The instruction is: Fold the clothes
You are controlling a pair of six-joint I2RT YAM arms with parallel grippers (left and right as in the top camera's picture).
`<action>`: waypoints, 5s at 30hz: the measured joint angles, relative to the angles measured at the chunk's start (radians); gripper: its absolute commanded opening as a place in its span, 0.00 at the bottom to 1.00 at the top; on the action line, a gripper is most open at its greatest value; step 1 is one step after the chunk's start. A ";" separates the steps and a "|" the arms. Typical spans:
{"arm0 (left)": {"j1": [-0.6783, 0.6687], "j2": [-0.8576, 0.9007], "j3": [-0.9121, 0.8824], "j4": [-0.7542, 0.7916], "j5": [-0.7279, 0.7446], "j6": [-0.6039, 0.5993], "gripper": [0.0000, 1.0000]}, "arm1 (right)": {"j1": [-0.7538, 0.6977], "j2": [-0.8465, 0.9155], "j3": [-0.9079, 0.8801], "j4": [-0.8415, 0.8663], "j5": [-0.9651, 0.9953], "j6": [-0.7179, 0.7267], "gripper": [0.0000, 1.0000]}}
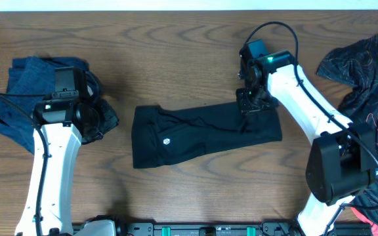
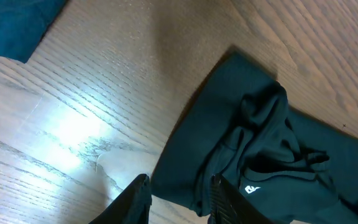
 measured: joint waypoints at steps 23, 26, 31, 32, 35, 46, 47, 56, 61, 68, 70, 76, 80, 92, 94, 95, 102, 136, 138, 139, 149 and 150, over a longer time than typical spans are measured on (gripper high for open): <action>0.000 0.019 -0.096 0.078 0.072 0.049 0.56 | -0.044 0.000 0.026 -0.017 0.090 0.016 0.56; 0.000 0.063 -0.140 0.127 0.149 0.083 0.56 | -0.066 -0.011 0.039 -0.015 0.094 0.020 0.58; 0.000 0.163 -0.180 0.193 0.318 0.165 0.56 | -0.102 -0.059 0.040 -0.027 0.100 0.023 0.59; 0.000 0.181 -0.181 0.203 0.336 0.175 0.57 | -0.108 -0.066 0.042 -0.032 0.100 0.023 0.59; 0.000 0.227 -0.181 0.239 0.373 0.198 0.57 | -0.114 -0.071 0.042 -0.044 0.100 0.024 0.59; 0.000 0.366 -0.181 0.267 0.360 0.244 0.79 | -0.114 -0.071 0.043 -0.051 0.100 0.024 0.59; 0.000 0.370 -0.181 0.267 0.352 0.246 0.79 | -0.115 -0.071 0.043 -0.051 0.100 0.024 0.59; 0.000 0.372 -0.181 0.268 0.313 0.288 0.84 | -0.114 -0.071 0.043 -0.051 0.100 0.024 0.60; 0.000 0.372 -0.181 0.290 0.355 0.341 0.84 | -0.114 -0.071 0.043 -0.051 0.100 0.024 0.60; 0.000 0.372 -0.182 0.319 0.380 0.367 0.86 | -0.114 -0.071 0.043 -0.053 0.100 0.024 0.60; 0.000 0.372 -0.192 0.345 0.396 0.373 0.86 | -0.114 -0.071 0.043 -0.053 0.100 0.024 0.60; 0.001 0.370 -0.240 0.381 0.426 0.385 0.86 | -0.114 -0.071 0.043 -0.056 0.100 0.024 0.60; 0.001 0.369 -0.244 0.387 0.443 0.385 0.86 | -0.114 -0.071 0.043 -0.056 0.100 0.024 0.60; -0.095 0.370 -0.267 0.388 0.474 0.385 0.25 | -0.114 -0.071 0.043 -0.056 0.100 0.024 0.60; -0.103 0.370 -0.268 0.388 0.474 0.386 0.06 | -0.114 -0.071 0.043 -0.056 0.100 0.024 0.60; -0.102 0.370 -0.269 0.388 0.475 0.388 0.06 | -0.114 -0.071 0.043 -0.056 0.100 0.024 0.60; -0.063 0.363 -0.267 0.325 0.464 0.384 0.06 | -0.119 -0.071 0.043 -0.077 0.100 0.024 0.61; -0.133 0.203 0.091 0.281 0.492 0.130 0.06 | 0.019 -0.084 -0.437 0.462 -0.097 -0.113 0.52; -0.170 0.203 0.091 0.315 0.512 0.106 0.06 | 0.031 -0.086 -0.444 0.474 -0.100 -0.109 0.53; -0.188 0.203 0.091 0.329 0.519 0.097 0.06 | 0.034 -0.086 -0.445 0.476 -0.103 -0.107 0.53; -0.414 0.203 0.091 0.382 0.473 0.065 0.07 | 0.046 -0.086 -0.447 0.481 -0.106 -0.092 0.54; -0.437 0.203 0.091 0.382 0.458 0.065 0.07 | 0.046 -0.086 -0.447 0.481 -0.106 -0.092 0.54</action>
